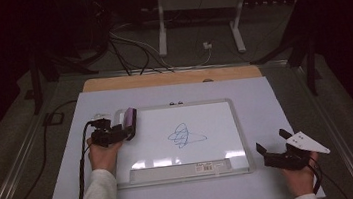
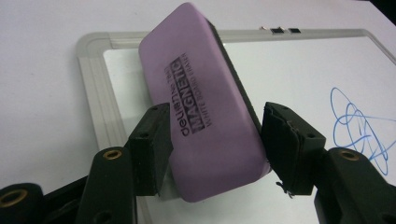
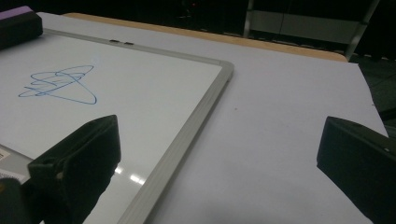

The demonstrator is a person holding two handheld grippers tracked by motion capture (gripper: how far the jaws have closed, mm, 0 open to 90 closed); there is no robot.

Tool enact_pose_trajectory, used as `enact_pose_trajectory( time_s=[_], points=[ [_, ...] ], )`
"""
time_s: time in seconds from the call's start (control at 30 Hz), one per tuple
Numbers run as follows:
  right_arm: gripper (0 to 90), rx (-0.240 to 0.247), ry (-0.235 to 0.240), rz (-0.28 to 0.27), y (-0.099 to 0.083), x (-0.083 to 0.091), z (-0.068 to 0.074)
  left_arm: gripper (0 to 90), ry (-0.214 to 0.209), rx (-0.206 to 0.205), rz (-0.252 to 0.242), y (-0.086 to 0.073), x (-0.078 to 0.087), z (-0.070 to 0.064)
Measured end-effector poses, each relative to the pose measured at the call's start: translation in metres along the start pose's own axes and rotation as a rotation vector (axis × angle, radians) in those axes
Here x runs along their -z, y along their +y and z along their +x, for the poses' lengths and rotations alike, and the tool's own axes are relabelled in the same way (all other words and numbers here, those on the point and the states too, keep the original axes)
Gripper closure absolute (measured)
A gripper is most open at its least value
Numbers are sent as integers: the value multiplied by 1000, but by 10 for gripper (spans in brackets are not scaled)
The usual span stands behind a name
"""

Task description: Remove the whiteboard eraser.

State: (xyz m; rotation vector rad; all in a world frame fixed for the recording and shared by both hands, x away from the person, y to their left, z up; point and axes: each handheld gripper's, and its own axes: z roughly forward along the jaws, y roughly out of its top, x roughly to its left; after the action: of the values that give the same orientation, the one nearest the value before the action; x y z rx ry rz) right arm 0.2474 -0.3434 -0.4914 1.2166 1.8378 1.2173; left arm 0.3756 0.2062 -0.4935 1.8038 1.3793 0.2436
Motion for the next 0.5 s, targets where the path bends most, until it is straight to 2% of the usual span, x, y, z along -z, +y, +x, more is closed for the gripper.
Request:
enact_pose_trajectory(
  time_s=[0.1, 0.3, 0.5],
  points=[
    [0, -1, -1, 0, 0, 0, 0, 441, 7, -14, 14, -1, -2, -1],
    [0, -2, -1, -1, 0, 0, -1, 465, 6, -13, 10, -1, -1, -1],
    [0, 1, 0, 0, 0, 0, 0, 464, 23, -43, 13, -2, -2, -5]
  ],
)
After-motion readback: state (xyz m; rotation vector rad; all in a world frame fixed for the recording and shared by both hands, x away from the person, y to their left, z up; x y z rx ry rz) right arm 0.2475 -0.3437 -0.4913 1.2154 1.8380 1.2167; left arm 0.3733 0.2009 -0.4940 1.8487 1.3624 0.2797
